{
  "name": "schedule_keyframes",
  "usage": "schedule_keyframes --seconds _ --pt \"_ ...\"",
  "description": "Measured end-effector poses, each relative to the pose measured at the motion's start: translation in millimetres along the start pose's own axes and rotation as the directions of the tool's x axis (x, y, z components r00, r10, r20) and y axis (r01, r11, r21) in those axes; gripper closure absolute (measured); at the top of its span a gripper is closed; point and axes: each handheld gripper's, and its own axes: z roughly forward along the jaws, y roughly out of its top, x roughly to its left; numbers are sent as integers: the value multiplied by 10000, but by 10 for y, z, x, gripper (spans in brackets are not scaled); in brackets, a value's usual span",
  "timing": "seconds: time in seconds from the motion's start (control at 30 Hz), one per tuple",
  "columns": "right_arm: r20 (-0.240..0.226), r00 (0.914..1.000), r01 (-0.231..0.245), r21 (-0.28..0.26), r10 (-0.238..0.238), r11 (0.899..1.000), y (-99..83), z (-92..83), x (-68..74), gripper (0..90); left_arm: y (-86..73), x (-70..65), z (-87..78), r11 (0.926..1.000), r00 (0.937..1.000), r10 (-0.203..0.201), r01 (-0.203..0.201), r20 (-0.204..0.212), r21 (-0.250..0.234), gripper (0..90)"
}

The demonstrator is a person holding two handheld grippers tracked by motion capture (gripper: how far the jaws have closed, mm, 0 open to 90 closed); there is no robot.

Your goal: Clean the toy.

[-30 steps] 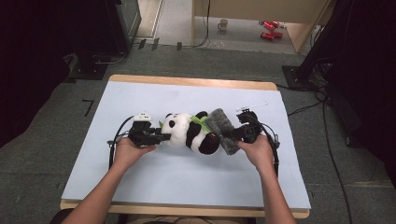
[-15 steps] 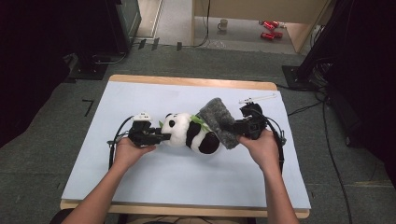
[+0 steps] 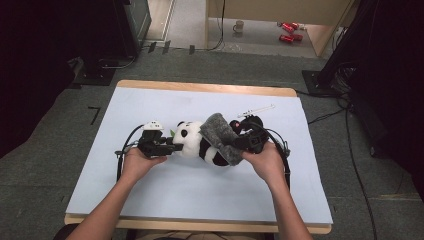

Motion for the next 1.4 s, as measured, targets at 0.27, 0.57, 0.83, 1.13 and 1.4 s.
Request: schedule_keyframes --seconds 0.27,0.57,0.83,1.13,1.4 --pt "93 9977 -666 -293 669 9973 -68 7 -208 779 -1 3 3 10000 10000 19 -19 24 -20 580" --pt "234 9944 -1028 -193 1033 9945 -139 76 -353 782 -4 7 2 9999 10000 97 -97 17 37 579" --pt "-5 9921 -1256 -101 1256 9920 -200 142 -451 782 -7 14 2 9999 9999 111 -111 44 15 579" --pt "737 9863 -1475 -65 1476 9890 -252 43 -607 783 30 15 -9 9997 9997 -252 252 -38 -71 582" --pt "680 9928 -915 -948 981 9913 -88 -313 -357 783 141 -38 -71 9962 9968 -792 794 -62 346 647"
